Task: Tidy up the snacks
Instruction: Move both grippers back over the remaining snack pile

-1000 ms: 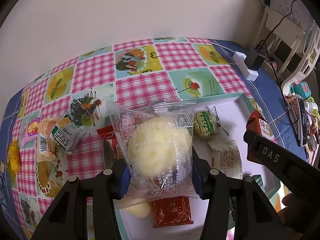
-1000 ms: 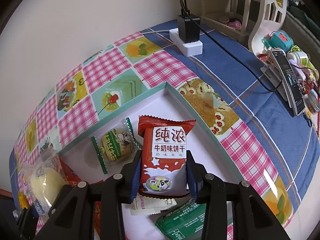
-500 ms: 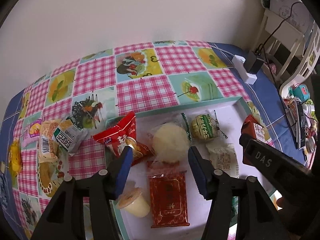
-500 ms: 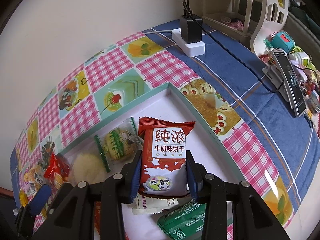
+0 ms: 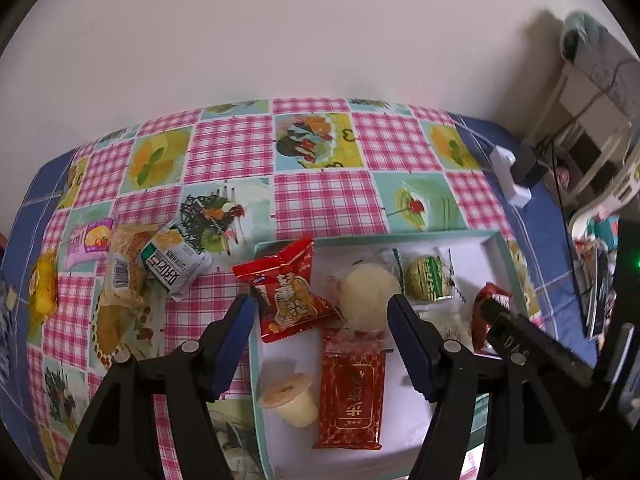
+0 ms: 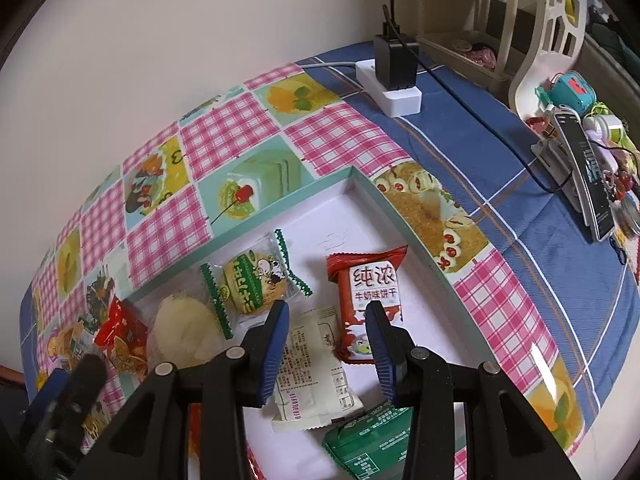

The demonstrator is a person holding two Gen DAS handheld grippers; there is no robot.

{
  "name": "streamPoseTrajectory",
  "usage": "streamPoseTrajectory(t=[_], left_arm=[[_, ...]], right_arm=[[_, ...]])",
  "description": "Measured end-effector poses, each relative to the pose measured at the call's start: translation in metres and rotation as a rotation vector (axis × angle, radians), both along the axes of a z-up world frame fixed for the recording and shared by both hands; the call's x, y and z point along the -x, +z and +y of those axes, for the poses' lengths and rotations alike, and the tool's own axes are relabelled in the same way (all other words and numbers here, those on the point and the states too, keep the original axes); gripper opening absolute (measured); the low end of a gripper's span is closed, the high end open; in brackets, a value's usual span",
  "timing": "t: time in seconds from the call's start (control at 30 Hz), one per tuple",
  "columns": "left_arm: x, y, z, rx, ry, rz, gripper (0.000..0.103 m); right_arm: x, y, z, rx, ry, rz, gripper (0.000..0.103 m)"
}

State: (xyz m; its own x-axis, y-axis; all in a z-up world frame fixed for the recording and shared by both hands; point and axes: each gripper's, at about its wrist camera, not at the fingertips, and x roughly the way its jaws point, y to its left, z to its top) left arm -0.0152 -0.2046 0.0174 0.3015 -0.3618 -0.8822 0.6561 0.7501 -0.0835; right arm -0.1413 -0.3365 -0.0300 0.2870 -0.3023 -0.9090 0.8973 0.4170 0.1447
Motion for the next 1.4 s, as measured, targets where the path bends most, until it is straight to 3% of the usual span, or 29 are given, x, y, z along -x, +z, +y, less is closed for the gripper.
streamPoseTrajectory(t=[0.17,0.23,0.33,0.37,0.43,0.67,1.07,1.17,1.4], left_arm=[[-0.008,0.008,0.008,0.034,0.046,0.020,0.070],[-0.011,0.011,0.011,0.038,0.062,0.009,0.071],[-0.016,0.014,0.017,0.044,0.086,0.000,0.072],[-0.018,0.015,0.019,0.046,0.099,-0.006,0.073],[-0.023,0.015,0.023,0.037,0.134,-0.025,0.090],[-0.044,0.011,0.045,-0.002,0.252,-0.082,0.093],[-0.088,-0.004,0.106,-0.065,0.448,-0.070,0.095],[-0.096,-0.009,0.126,-0.080,0.487,-0.070,0.097],[-0.119,-0.018,0.171,-0.105,0.577,-0.019,0.097]], right_arm=[[-0.005,0.000,0.003,-0.004,0.028,0.005,0.046],[-0.008,-0.002,0.004,-0.010,0.040,0.009,0.056],[-0.011,-0.002,0.005,-0.007,0.061,0.014,0.061],[-0.013,-0.002,0.006,-0.005,0.067,0.014,0.061],[-0.015,-0.001,0.008,0.002,0.079,0.018,0.066],[-0.032,0.003,0.024,0.026,0.143,0.020,0.076],[-0.068,0.017,0.076,0.100,0.286,0.002,0.093],[-0.076,0.019,0.089,0.110,0.326,-0.008,0.102],[-0.094,0.020,0.117,0.126,0.399,-0.016,0.103]])
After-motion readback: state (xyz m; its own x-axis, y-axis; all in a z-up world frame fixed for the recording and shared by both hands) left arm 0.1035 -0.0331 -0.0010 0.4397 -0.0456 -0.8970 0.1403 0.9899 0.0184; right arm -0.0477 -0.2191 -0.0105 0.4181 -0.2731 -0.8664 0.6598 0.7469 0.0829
